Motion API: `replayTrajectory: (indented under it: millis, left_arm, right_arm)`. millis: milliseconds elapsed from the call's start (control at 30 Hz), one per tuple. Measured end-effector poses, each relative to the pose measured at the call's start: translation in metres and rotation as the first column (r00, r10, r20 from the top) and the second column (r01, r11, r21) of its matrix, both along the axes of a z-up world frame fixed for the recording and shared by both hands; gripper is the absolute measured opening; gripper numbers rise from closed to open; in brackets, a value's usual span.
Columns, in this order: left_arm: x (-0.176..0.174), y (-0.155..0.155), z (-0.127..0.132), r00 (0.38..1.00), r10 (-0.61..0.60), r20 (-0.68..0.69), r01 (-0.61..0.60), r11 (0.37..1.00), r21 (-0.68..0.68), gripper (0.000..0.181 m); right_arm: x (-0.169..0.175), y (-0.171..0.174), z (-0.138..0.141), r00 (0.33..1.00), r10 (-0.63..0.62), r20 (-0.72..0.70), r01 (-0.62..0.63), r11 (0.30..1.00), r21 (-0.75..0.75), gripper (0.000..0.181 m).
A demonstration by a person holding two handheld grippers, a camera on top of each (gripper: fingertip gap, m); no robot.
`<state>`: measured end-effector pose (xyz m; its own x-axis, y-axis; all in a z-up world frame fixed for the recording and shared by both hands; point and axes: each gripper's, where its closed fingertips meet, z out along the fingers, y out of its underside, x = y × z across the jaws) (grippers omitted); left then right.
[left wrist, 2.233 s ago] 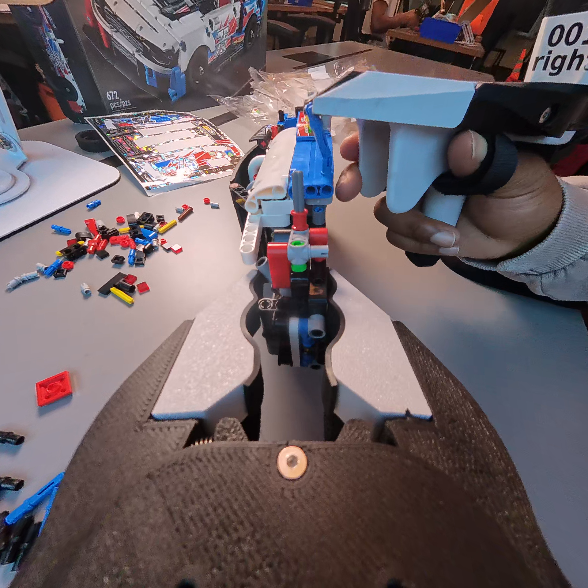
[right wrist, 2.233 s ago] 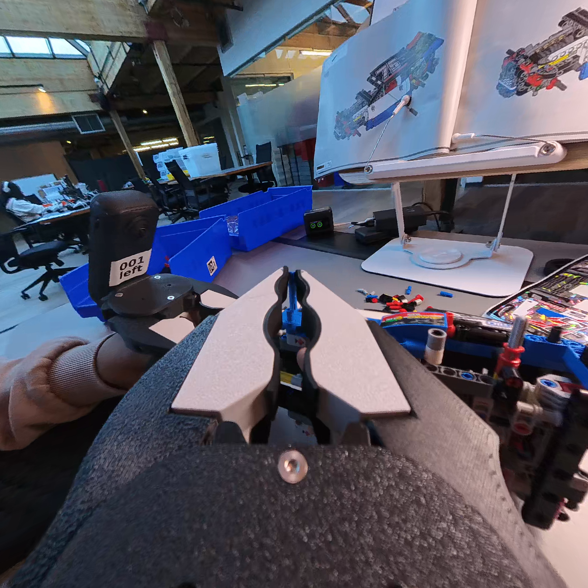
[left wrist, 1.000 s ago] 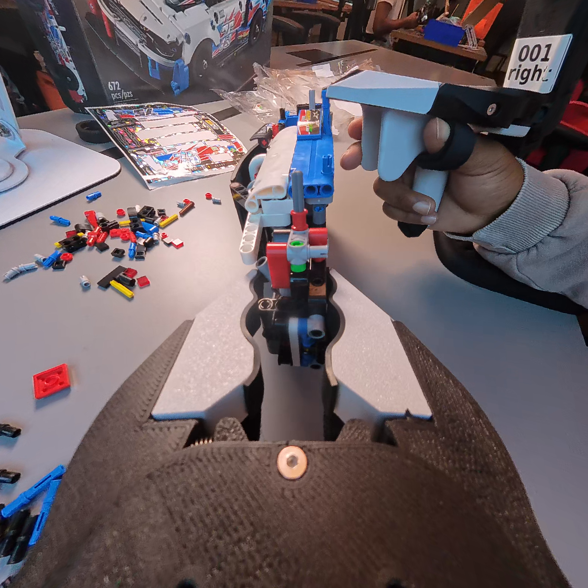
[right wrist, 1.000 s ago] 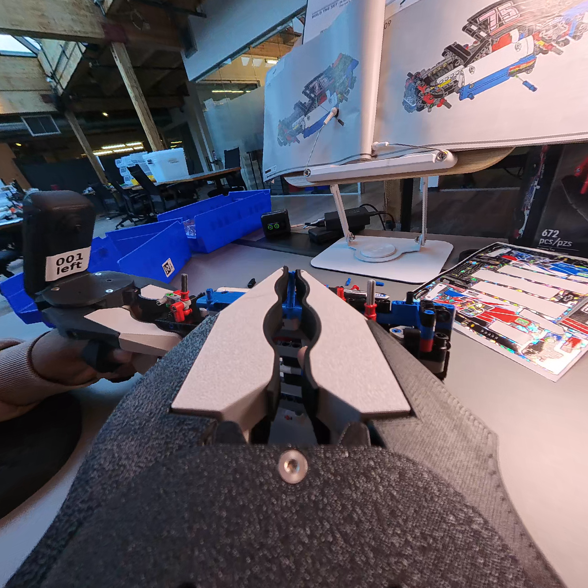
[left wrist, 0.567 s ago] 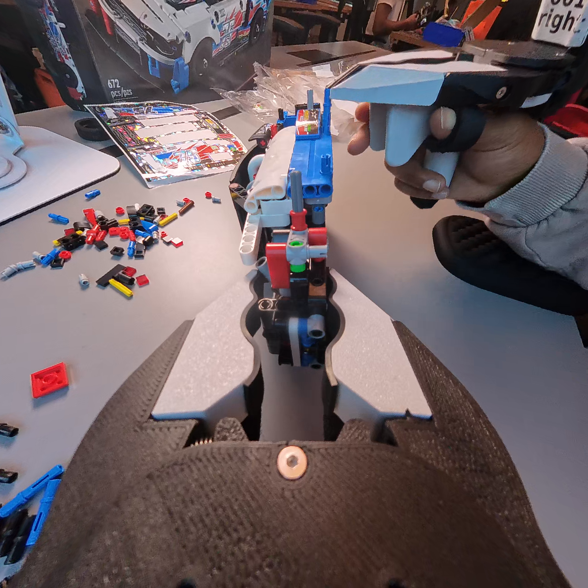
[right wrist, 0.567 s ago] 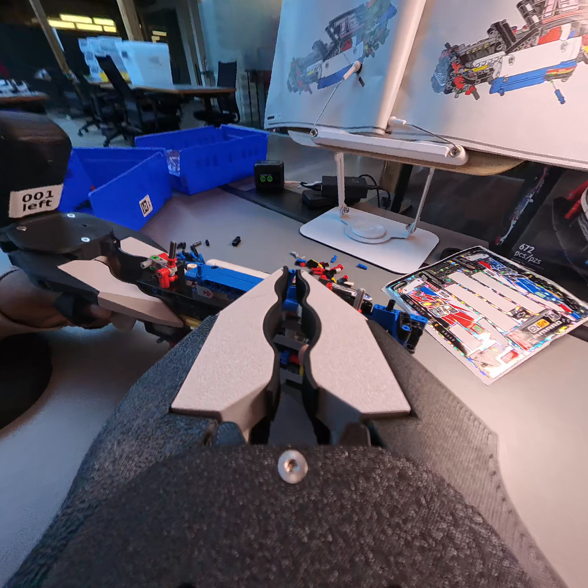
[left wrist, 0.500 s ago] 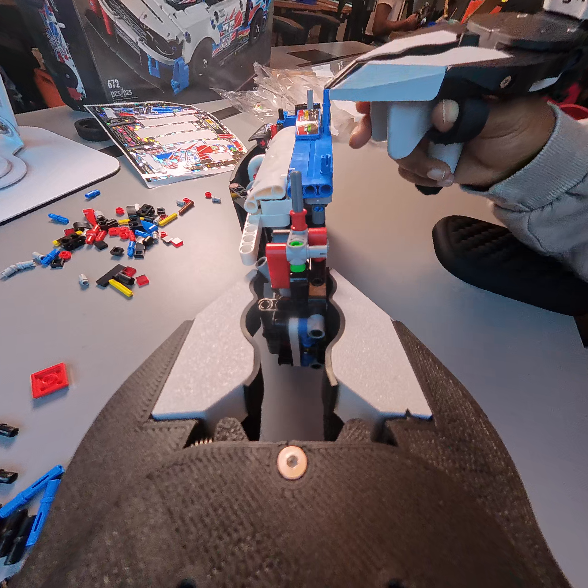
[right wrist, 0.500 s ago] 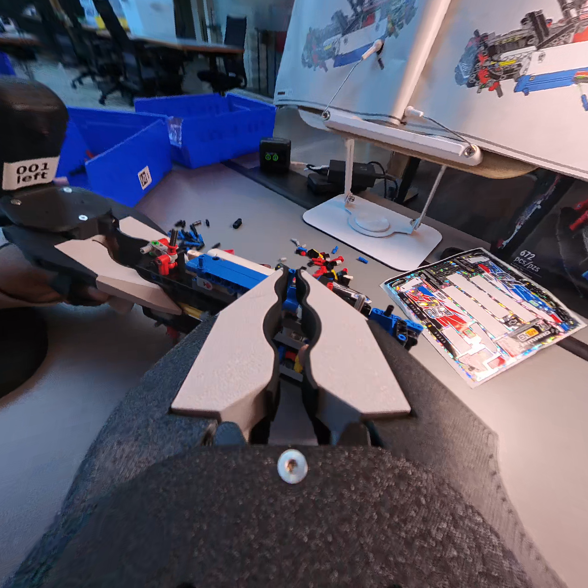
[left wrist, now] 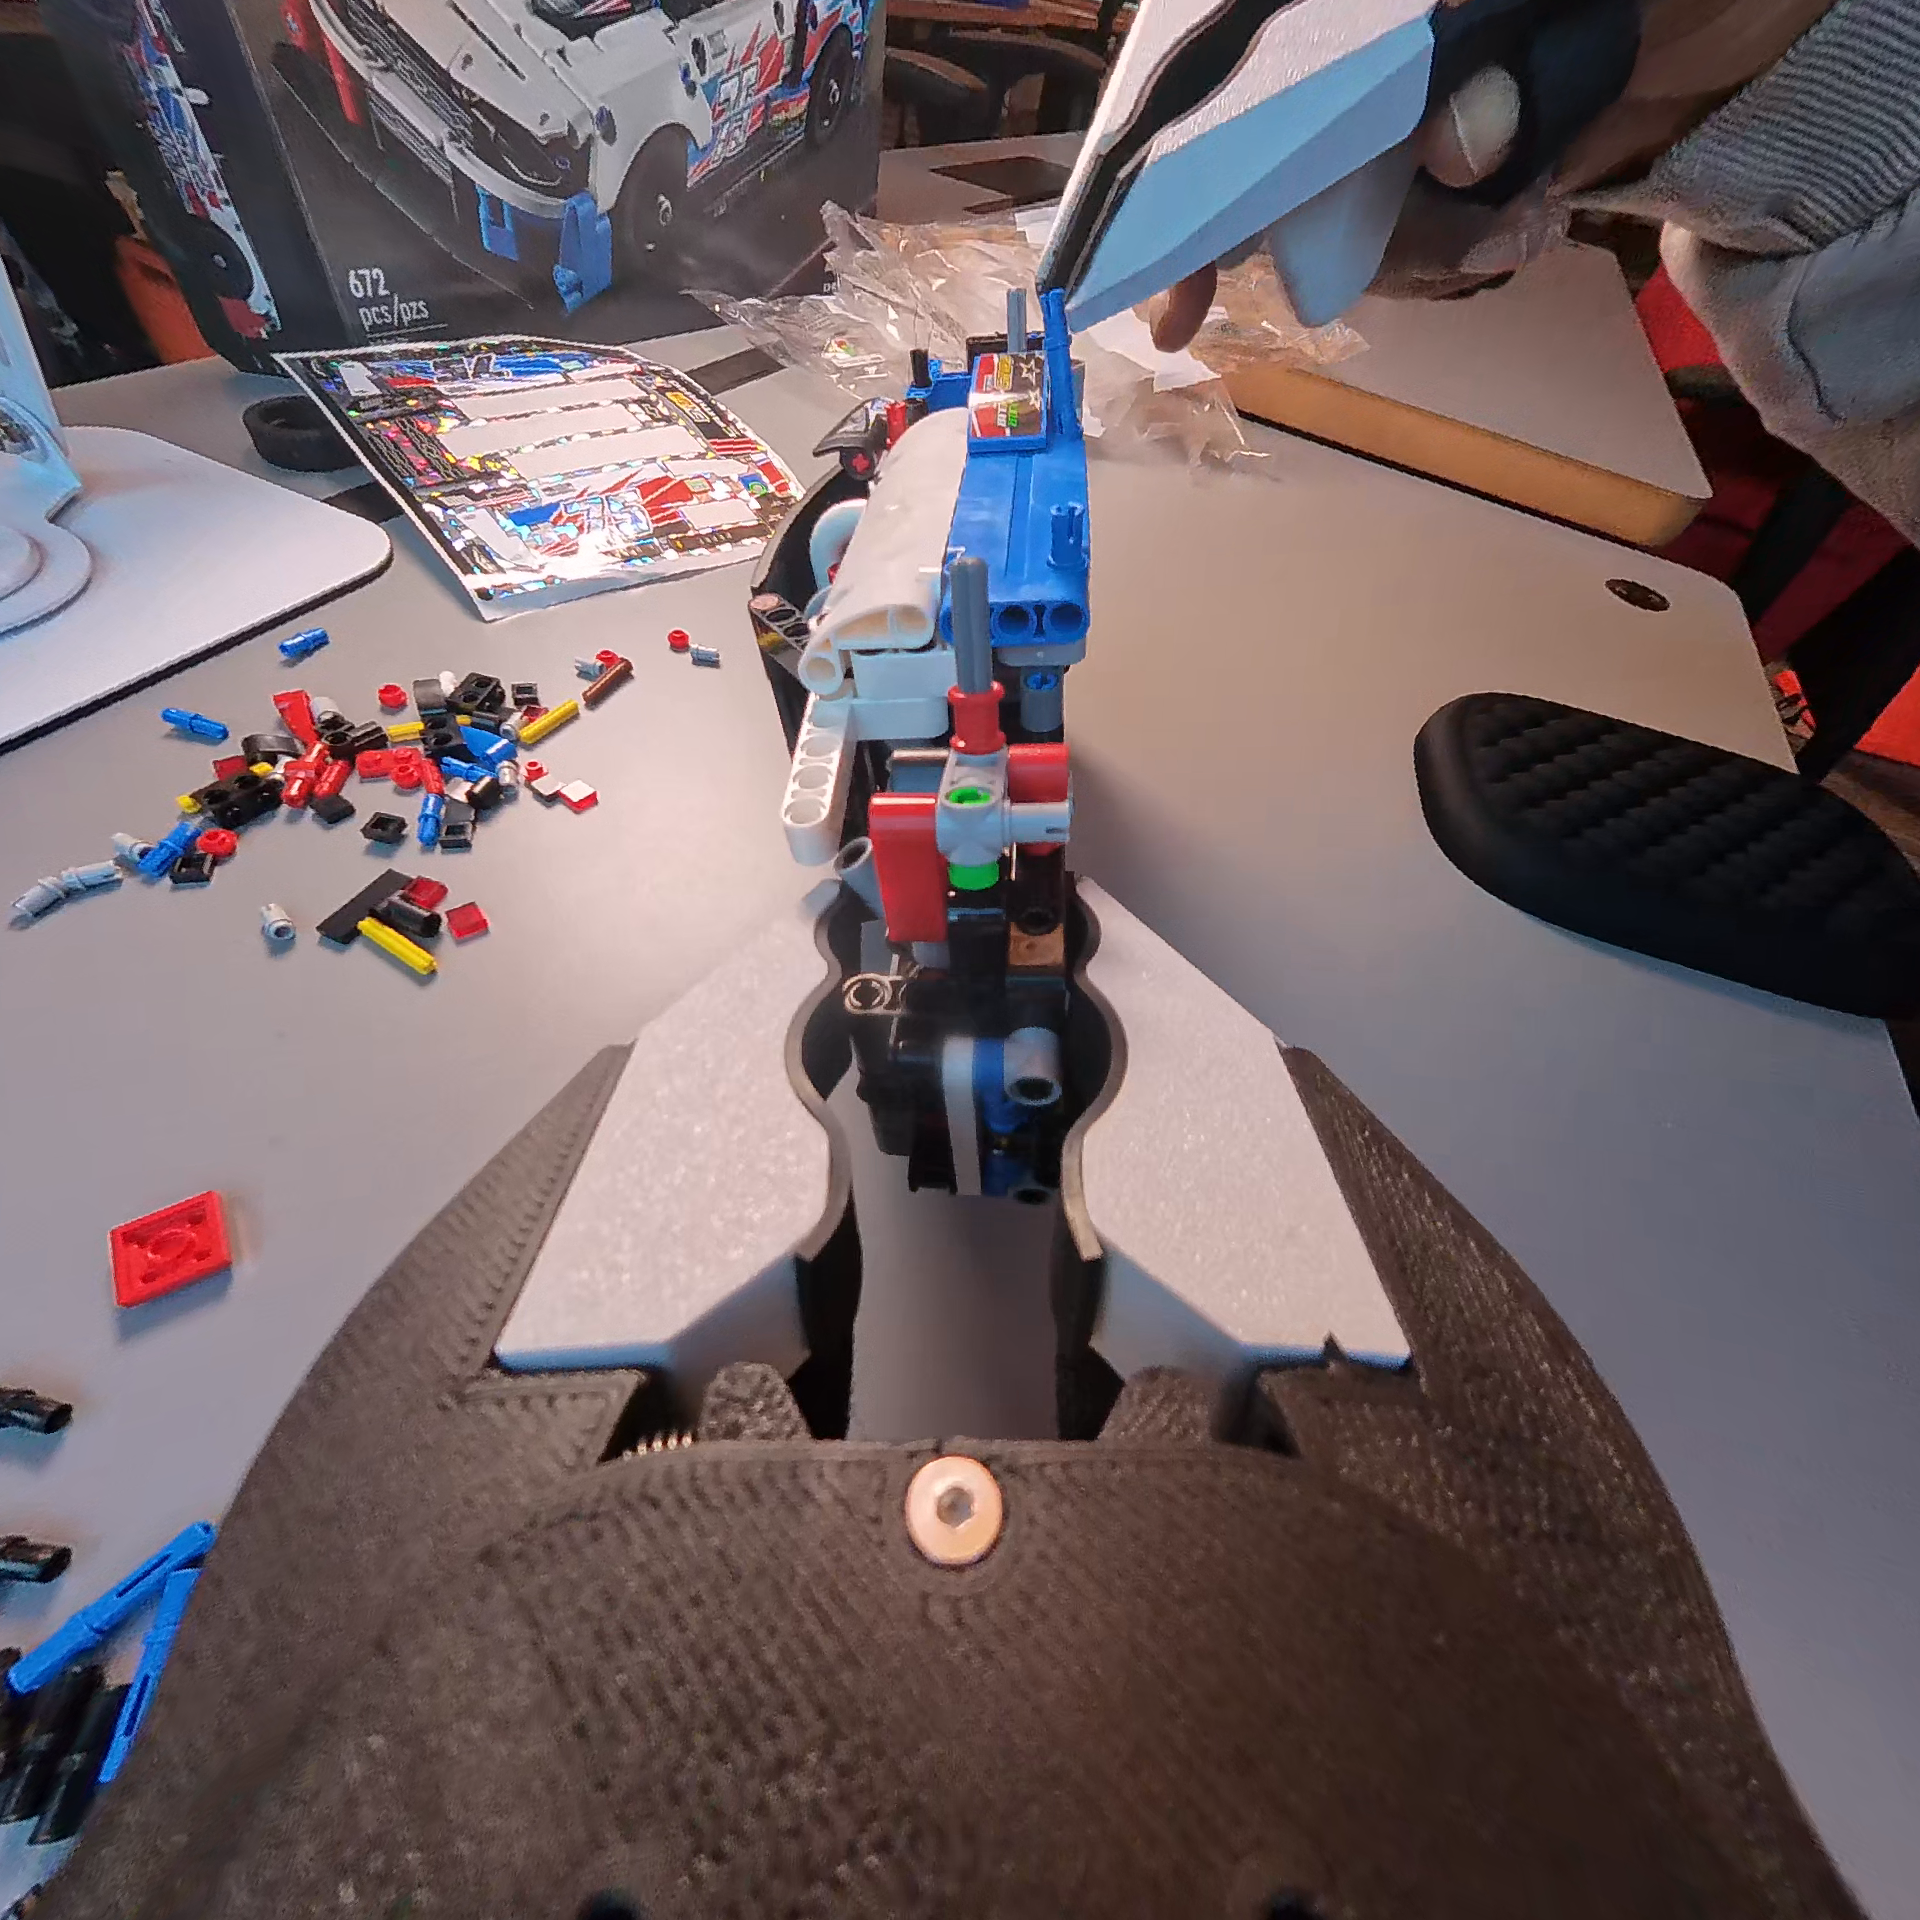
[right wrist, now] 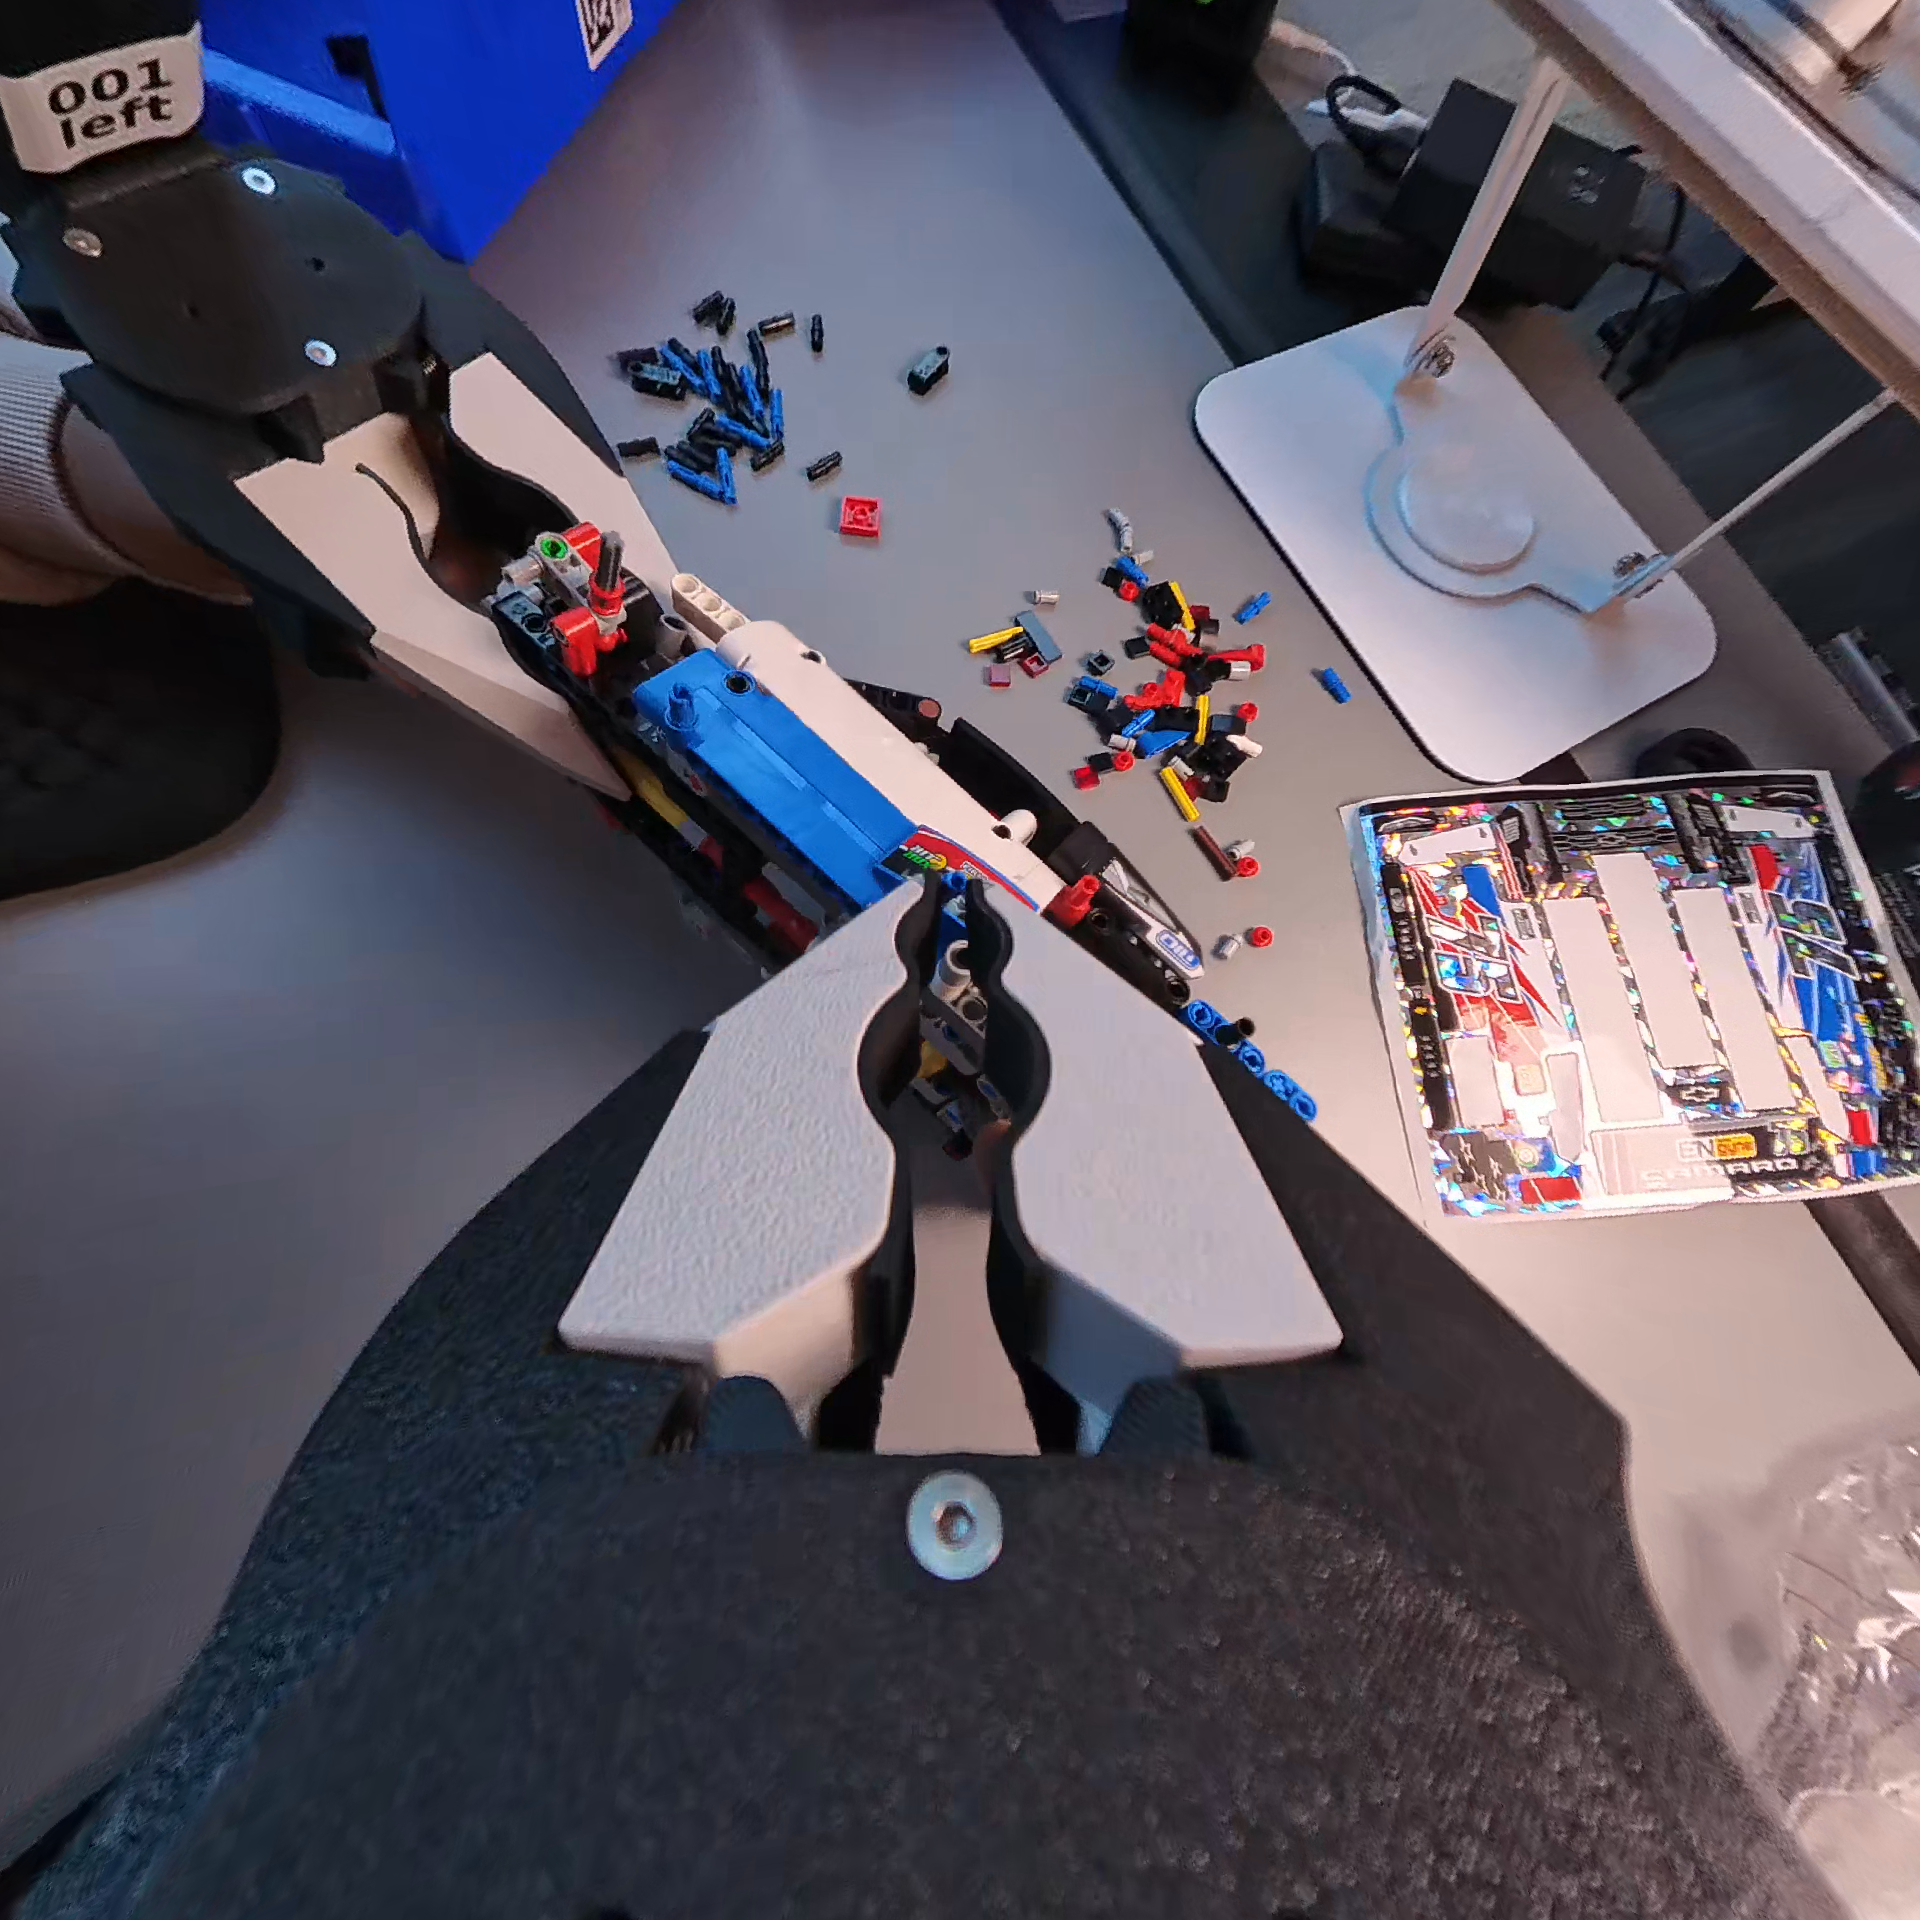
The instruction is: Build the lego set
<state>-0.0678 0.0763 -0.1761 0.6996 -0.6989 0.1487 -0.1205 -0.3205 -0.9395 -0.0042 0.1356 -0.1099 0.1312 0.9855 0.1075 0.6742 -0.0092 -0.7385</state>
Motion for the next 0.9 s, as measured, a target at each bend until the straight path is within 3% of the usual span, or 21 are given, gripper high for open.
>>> replayTrajectory:
  millis: [33,333,900]
  left_arm:
    - [0.0001,-0.0001,-0.0001,1.000,-0.001,-0.001,0.001,1.000,0.001,0.037]
    - [0.0010,-0.0006,-0.0008,1.000,-0.005,-0.009,0.005,1.000,0.004,0.037]
    - [-0.0002,0.0001,-0.0022,1.000,-0.003,0.014,0.003,1.000,-0.021,0.037]
  right_arm:
    - [0.0005,0.0001,-0.0003,1.000,0.013,0.014,-0.013,1.000,-0.012,0.003]
    - [0.0038,0.0008,-0.0022,0.991,0.119,0.068,-0.116,0.992,-0.044,0.003]
    - [0.0054,0.0069,-0.0087,0.992,0.093,0.090,-0.092,0.996,-0.018,0.003]
